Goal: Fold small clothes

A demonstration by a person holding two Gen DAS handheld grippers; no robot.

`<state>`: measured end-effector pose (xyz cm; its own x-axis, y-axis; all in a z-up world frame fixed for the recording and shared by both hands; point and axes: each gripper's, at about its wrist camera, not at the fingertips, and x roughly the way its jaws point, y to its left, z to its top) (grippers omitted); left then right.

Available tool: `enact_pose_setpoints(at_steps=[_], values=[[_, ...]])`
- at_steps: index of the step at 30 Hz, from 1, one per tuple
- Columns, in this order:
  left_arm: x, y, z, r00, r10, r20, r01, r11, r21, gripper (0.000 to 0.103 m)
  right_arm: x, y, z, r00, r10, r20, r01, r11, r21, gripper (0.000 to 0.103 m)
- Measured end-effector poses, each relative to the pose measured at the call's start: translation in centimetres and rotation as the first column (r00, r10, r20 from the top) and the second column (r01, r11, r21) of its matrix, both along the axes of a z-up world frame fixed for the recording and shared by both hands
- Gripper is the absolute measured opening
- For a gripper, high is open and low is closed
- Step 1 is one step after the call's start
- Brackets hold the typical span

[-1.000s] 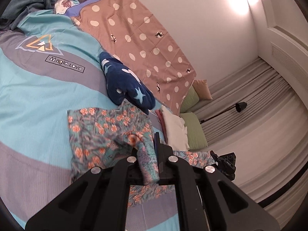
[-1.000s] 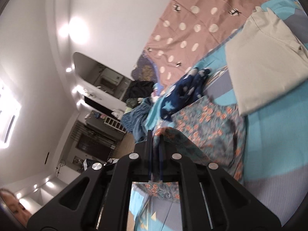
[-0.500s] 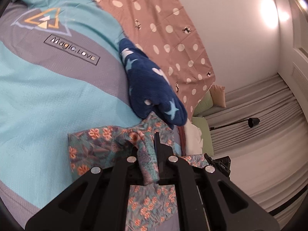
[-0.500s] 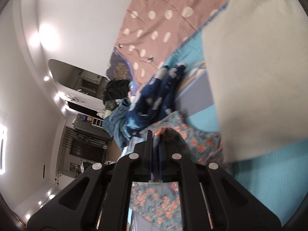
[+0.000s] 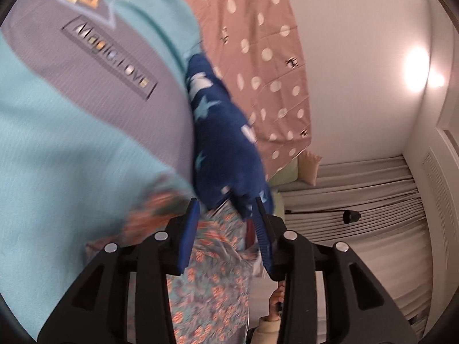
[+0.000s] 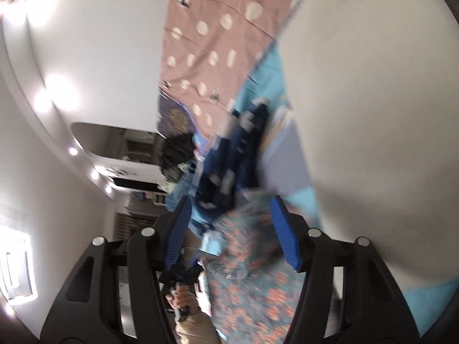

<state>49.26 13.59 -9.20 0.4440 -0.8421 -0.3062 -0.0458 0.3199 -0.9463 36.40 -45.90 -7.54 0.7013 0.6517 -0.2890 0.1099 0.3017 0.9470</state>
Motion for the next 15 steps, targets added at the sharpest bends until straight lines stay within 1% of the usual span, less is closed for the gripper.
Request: enact_pose_setpoints(at_steps=[1, 3, 5, 6, 7, 9, 10, 11, 12, 13, 14, 15], values=[[0.1, 0.3, 0.7, 1.000, 0.014, 0.012, -0.014, 1.000, 0.011, 0.039, -0.1, -0.2, 0.7, 1.000, -0.028, 0.004, 0.028, 0.999, -0.017, 0.068], [-0.2, 0.7, 1.9, 0.999, 0.025, 0.038, -0.026, 0.999, 0.026, 0.041, -0.7, -0.2, 2.0, 0.998, -0.054, 0.018, 0.056, 0.995, -0.077, 0.069], [-1.0, 0.9, 2.7, 0.997, 0.021, 0.068, -0.024, 0.999, 0.044, 0.045, -1.8, 0.9, 3.4, 0.998, -0.037, 0.043, 0.045, 0.980, -0.193, 0.072], [-1.7, 1.0, 3.1, 0.997, 0.016, 0.078, -0.023, 0.996, 0.082, 0.046, -2.2, 1.6, 3.9, 0.999, -0.016, 0.042, 0.026, 0.967, -0.254, 0.073], [-2.4, 1.0, 3.3, 0.997, 0.010, 0.081, -0.020, 0.992, 0.124, 0.046, -2.8, 2.9, 4.3, 0.999, 0.016, 0.032, -0.005, 0.945, -0.328, 0.074], [-4.2, 1.0, 3.3, 0.997, -0.010, 0.081, -0.008, 0.977, 0.214, 0.047, -4.1, 5.2, 4.7, 0.997, 0.073, 0.013, -0.060, 0.895, -0.442, 0.077], [-5.2, 1.0, 3.2, 0.997, -0.021, 0.076, 0.002, 0.968, 0.251, 0.047, -5.3, 7.2, 4.9, 0.994, 0.114, 0.004, -0.095, 0.847, -0.523, 0.080], [-6.2, 1.1, 2.9, 0.997, -0.037, 0.069, 0.017, 0.961, 0.278, 0.051, -6.0, 8.6, 5.0, 0.991, 0.135, -0.004, -0.113, 0.814, -0.570, 0.082], [-7.6, 1.2, 2.5, 0.996, -0.064, 0.059, 0.043, 0.953, 0.299, 0.053, -7.0, 10.1, 4.9, 0.986, 0.163, -0.017, -0.137, 0.765, -0.629, 0.085], [-8.7, 1.3, 2.1, 0.995, -0.087, 0.054, 0.067, 0.950, 0.305, 0.057, -8.3, 12.3, 4.8, 0.979, 0.201, -0.034, -0.166, 0.690, -0.704, 0.088], [-9.9, 1.4, 1.7, 0.992, -0.114, 0.049, 0.093, 0.946, 0.309, 0.058, -9.4, 14.3, 4.6, 0.971, 0.233, -0.043, -0.183, 0.621, -0.762, 0.090], [-11.3, 1.4, 1.3, 0.990, -0.135, 0.046, 0.114, 0.942, 0.316, 0.058, -10.3, 15.8, 4.2, 0.965, 0.257, -0.051, -0.192, 0.563, -0.804, 0.092]])
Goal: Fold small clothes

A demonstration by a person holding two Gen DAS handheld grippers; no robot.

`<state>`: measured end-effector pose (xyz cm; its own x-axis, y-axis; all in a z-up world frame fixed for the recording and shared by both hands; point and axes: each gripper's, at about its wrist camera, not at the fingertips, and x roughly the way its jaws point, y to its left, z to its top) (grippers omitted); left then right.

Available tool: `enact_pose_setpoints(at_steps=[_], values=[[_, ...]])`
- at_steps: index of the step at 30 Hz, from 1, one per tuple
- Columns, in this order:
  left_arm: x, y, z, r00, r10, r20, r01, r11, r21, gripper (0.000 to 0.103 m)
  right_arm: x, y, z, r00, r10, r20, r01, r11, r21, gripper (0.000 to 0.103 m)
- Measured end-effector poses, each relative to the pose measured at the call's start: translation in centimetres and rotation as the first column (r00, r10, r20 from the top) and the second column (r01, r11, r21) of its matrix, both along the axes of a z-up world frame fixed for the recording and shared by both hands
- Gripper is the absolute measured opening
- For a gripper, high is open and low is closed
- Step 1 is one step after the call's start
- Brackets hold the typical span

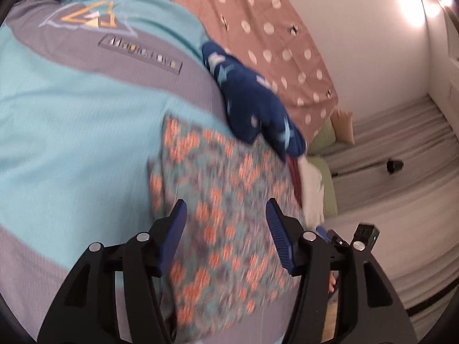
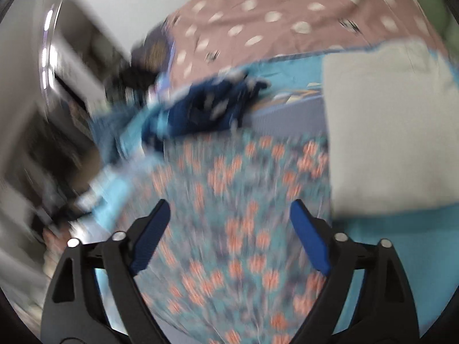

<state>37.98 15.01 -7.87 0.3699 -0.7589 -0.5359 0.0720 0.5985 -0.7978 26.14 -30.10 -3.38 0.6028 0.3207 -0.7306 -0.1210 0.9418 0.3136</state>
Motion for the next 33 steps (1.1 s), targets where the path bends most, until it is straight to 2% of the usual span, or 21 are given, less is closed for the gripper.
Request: enact_pose_setpoints(at_steps=[2, 3, 4, 7, 9, 11, 14, 15, 16, 18, 21, 24, 28, 33], values=[[-2.2, 0.0, -0.5, 1.000, -0.007, -0.001, 0.007, 0.999, 0.034, 0.059, -2.1, 4.7, -0.9, 0.996, 0.083, 0.024, -0.076, 0.976, -0.205, 0.092], [-3.5, -0.1, -0.4, 1.000, -0.019, 0.012, 0.018, 0.998, 0.057, 0.059, -2.8, 6.7, -1.3, 0.991, 0.131, 0.038, -0.117, 0.961, -0.252, 0.092], [-4.6, -0.3, -0.2, 0.999, -0.037, 0.028, 0.036, 0.997, 0.061, 0.059, -3.2, 8.3, -1.5, 0.985, 0.168, 0.049, -0.148, 0.951, -0.271, 0.092], [-6.9, -1.2, 0.1, 0.992, -0.107, 0.068, 0.107, 0.994, -0.003, 0.061, -3.9, 13.0, -2.0, 0.972, 0.223, 0.069, -0.193, 0.934, -0.300, 0.092], [-7.8, -1.6, 0.1, 0.988, -0.129, 0.084, 0.132, 0.991, -0.032, 0.066, -4.3, 15.7, -2.2, 0.964, 0.255, 0.078, -0.225, 0.936, -0.270, 0.092], [-8.4, -2.0, -0.4, 0.988, -0.133, 0.076, 0.135, 0.991, -0.023, 0.068, -4.8, 18.9, -2.9, 0.947, 0.312, 0.077, -0.286, 0.928, -0.238, 0.092], [-8.6, -1.4, -2.3, 0.992, -0.123, 0.006, 0.123, 0.992, -0.014, 0.068, -5.2, 23.0, -5.0, 0.925, 0.379, 0.012, -0.359, 0.885, -0.295, 0.092], [-8.9, -1.0, -2.7, 0.993, -0.116, -0.007, 0.115, 0.993, -0.021, 0.068, -4.9, 23.8, -6.5, 0.922, 0.386, -0.044, -0.380, 0.874, -0.301, 0.092], [-9.1, -0.5, -2.9, 0.994, -0.109, -0.013, 0.108, 0.994, -0.034, 0.068, -4.8, 24.1, -7.4, 0.922, 0.380, -0.077, -0.384, 0.872, -0.304, 0.093], [-9.8, 0.6, -3.0, 0.997, -0.082, -0.013, 0.081, 0.996, -0.048, 0.068, -5.7, 24.4, -7.9, 0.924, 0.382, -0.028, -0.368, 0.866, -0.338, 0.094], [-10.8, 2.3, -3.3, 0.999, -0.030, -0.022, 0.029, 0.999, -0.039, 0.070, -5.7, 24.2, -7.7, 0.922, 0.383, -0.049, -0.378, 0.868, -0.322, 0.094], [-11.1, 3.0, -4.9, 0.996, -0.031, -0.085, 0.021, 0.993, -0.116, 0.071, -6.0, 23.7, -7.7, 0.921, 0.387, -0.043, -0.380, 0.869, -0.317, 0.094], [-11.7, 2.6, -6.9, 0.987, -0.051, -0.154, 0.024, 0.984, -0.177, 0.071, -6.0, 24.0, -7.9, 0.922, 0.384, -0.045, -0.377, 0.867, -0.325, 0.097], [-11.6, 1.7, -7.2, 0.987, -0.035, -0.156, 0.000, 0.975, -0.224, 0.071, -5.9, 24.0, -8.1, 0.922, 0.385, -0.042, -0.377, 0.869, -0.320, 0.098]])
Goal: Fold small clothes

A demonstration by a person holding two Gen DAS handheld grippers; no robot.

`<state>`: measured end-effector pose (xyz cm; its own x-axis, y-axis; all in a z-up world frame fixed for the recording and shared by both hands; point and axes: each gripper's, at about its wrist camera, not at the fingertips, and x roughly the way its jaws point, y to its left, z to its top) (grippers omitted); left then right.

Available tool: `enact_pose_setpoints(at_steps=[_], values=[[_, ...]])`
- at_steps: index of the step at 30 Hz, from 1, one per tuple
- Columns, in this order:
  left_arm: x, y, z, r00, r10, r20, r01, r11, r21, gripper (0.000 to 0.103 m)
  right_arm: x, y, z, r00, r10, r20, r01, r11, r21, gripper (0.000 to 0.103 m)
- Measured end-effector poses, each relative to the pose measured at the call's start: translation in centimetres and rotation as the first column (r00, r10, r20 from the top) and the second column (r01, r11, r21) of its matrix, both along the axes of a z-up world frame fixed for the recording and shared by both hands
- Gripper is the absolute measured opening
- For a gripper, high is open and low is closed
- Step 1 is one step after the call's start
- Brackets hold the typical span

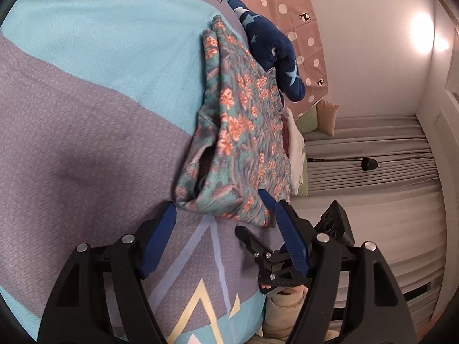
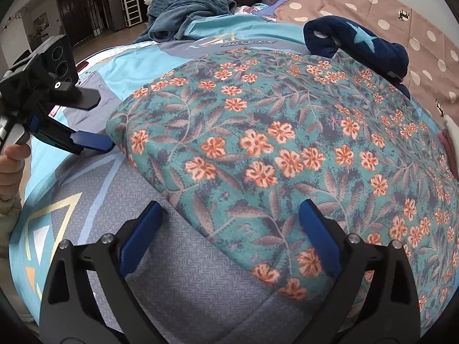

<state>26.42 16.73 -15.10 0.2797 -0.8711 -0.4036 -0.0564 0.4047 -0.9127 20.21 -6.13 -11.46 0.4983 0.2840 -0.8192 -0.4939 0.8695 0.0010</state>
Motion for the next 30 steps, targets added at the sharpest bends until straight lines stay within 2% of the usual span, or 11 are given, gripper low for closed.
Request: enact_pose_setpoints(at_steps=[6, 9, 12, 14, 16, 18, 20, 23, 26, 27, 30], values=[[1.7, -1.3, -0.8, 0.996, 0.059, -0.065, -0.065, 0.994, -0.087, 0.071, -0.1, 0.0, 0.0, 1.000, 0.001, 0.000, -0.001, 1.000, 0.009, 0.100], [2.4, -2.0, -0.2, 0.993, 0.111, -0.048, -0.113, 0.992, -0.051, 0.071, -0.1, 0.0, -0.1, 1.000, 0.002, -0.002, -0.002, 1.000, 0.017, 0.100], [3.1, -3.6, 1.0, 0.990, 0.140, 0.024, -0.141, 0.988, 0.057, 0.071, -0.1, -0.2, -0.1, 1.000, 0.005, -0.009, -0.004, 0.999, 0.038, 0.101], [3.5, -5.4, 2.5, 0.988, 0.103, 0.118, -0.127, 0.967, 0.222, 0.033, -0.2, -0.3, 0.0, 1.000, 0.006, -0.019, -0.005, 0.999, 0.033, 0.101], [3.3, -7.3, 3.9, 0.973, 0.053, 0.225, -0.138, 0.914, 0.381, 0.019, -0.5, -0.2, 0.8, 0.999, 0.014, -0.049, -0.018, 0.998, -0.065, 0.101], [2.8, -8.3, 4.8, 0.954, 0.034, 0.297, -0.173, 0.874, 0.455, 0.015, -1.3, -1.1, 2.6, 0.998, 0.050, -0.048, -0.053, 0.995, -0.080, 0.101], [2.2, -9.0, 5.7, 0.932, 0.008, 0.363, -0.206, 0.836, 0.509, 0.013, -1.8, -3.6, 5.5, 0.998, 0.055, -0.029, -0.056, 0.998, -0.034, 0.101], [1.6, -11.0, 7.1, 0.894, -0.061, 0.443, -0.246, 0.760, 0.602, 0.013, -0.7, -8.4, 9.4, 0.999, 0.001, -0.046, 0.006, 0.988, 0.153, 0.101], [1.2, -13.4, 8.3, 0.858, -0.143, 0.493, -0.293, 0.652, 0.699, 0.013, 3.5, -12.6, 12.9, 0.975, -0.135, -0.174, 0.188, 0.920, 0.344, 0.101], [1.0, -14.4, 8.7, 0.851, -0.173, 0.496, -0.309, 0.599, 0.739, 0.013, 5.4, -13.3, 13.6, 0.961, -0.162, -0.224, 0.240, 0.892, 0.383, 0.101], [0.6, -16.5, 9.2, 0.839, -0.225, 0.495, -0.340, 0.493, 0.801, 0.013, 10.4, -11.4, 14.6, 0.937, -0.176, -0.301, 0.274, 0.905, 0.327, 0.101]])
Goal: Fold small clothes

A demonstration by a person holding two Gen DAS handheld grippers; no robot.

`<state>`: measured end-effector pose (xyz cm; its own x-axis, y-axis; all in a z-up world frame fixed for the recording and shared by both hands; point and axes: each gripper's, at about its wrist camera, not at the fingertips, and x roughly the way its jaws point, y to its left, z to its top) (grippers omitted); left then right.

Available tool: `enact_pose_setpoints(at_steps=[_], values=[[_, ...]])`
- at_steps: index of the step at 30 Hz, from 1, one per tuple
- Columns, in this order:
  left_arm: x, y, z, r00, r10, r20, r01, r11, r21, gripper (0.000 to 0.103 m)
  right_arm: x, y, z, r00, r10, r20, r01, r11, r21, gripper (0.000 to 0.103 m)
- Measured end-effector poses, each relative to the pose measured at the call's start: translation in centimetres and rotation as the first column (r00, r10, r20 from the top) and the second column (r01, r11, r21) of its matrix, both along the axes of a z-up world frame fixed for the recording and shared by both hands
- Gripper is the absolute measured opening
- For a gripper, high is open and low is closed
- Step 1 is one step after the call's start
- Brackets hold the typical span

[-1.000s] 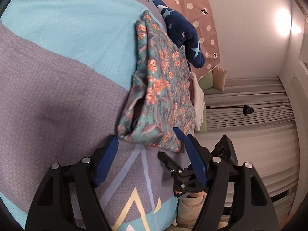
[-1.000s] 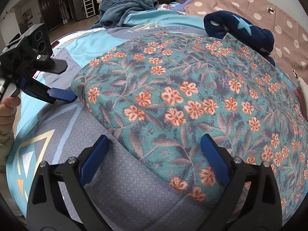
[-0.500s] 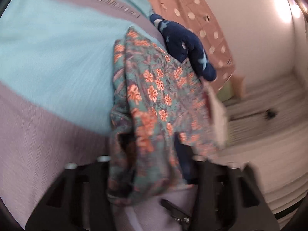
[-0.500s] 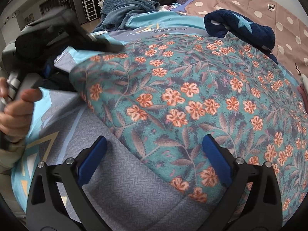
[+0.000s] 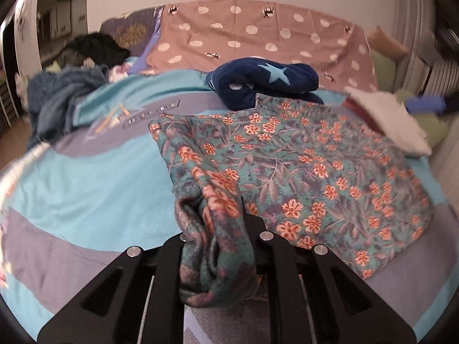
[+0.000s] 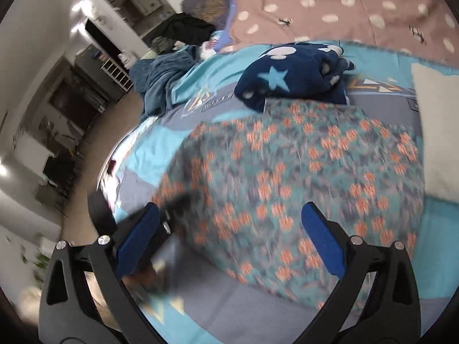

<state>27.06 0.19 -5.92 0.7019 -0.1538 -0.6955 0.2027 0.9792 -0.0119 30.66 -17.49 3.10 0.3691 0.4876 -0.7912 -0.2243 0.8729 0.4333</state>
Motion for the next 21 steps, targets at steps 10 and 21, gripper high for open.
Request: enact_pose_setpoints(at_steps=[10, 21], values=[[-0.4, -3.2, 0.2, 1.000, 0.012, 0.027, -0.017, 0.977, 0.211, 0.013, 8.1, 18.7, -5.8, 0.892, 0.326, -0.312, -0.409, 0.876, -0.255, 0.101], [-0.8, -3.6, 0.3, 0.999, -0.012, 0.035, 0.003, 0.965, 0.264, 0.013, 10.3, 25.0, -8.7, 0.837, 0.325, -0.440, -0.522, 0.714, -0.466, 0.037]])
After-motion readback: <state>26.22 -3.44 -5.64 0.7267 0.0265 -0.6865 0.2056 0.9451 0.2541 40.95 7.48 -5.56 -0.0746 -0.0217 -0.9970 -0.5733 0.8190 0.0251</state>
